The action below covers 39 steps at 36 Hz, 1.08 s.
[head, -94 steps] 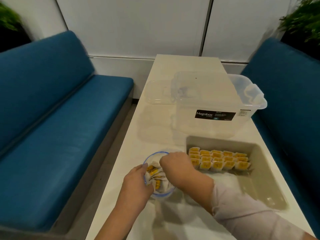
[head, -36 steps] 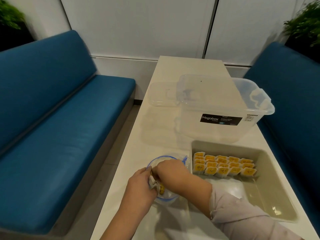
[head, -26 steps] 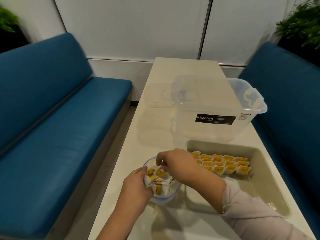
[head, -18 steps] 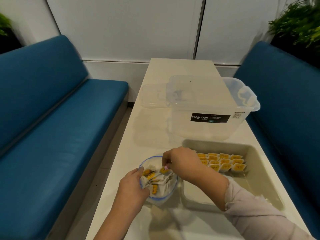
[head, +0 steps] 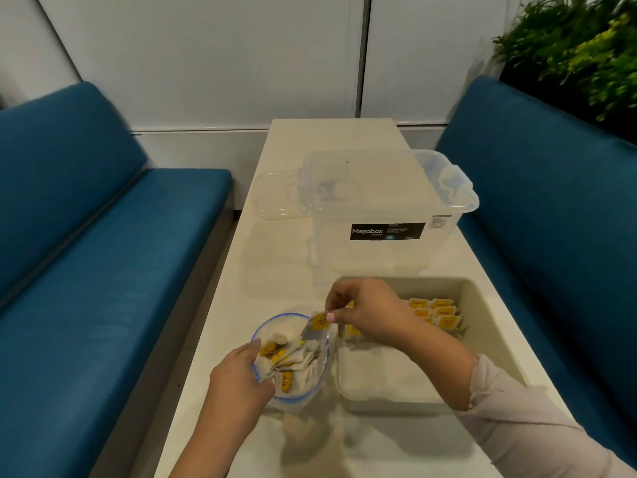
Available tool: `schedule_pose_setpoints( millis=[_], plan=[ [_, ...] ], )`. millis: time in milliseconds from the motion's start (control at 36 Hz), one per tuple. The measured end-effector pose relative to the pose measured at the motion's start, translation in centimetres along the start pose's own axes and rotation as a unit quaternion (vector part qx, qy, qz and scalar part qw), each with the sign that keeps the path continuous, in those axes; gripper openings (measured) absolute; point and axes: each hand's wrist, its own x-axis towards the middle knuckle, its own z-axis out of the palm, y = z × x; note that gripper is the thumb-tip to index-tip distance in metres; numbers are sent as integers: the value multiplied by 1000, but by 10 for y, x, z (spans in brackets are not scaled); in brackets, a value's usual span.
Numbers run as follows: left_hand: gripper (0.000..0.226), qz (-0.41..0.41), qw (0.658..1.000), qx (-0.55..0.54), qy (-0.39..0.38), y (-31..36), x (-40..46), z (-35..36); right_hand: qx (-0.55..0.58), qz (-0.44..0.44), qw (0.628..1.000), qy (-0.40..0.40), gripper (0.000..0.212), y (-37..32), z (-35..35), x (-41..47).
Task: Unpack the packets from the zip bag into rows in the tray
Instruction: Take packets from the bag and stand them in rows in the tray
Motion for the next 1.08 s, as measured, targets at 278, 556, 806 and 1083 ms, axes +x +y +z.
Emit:
schedule_pose_setpoints(
  millis=[278,556,806,1083],
  plan=[
    [66,-4,1000,23,-4,2,1,1,58,62,991,99,22,47,-62,-29],
    [66,-4,999,37,-6,5,1,-1,-118,172,972,113,9,92,-80,-50],
    [67,-18,999,38,-8,9,-1,-2,-217,201,951,89,15,126,-57,-44],
    [66,-23,999,28,-6,8,-2,-1,-248,213,941,93,10,137,-42,-34]
  ],
)
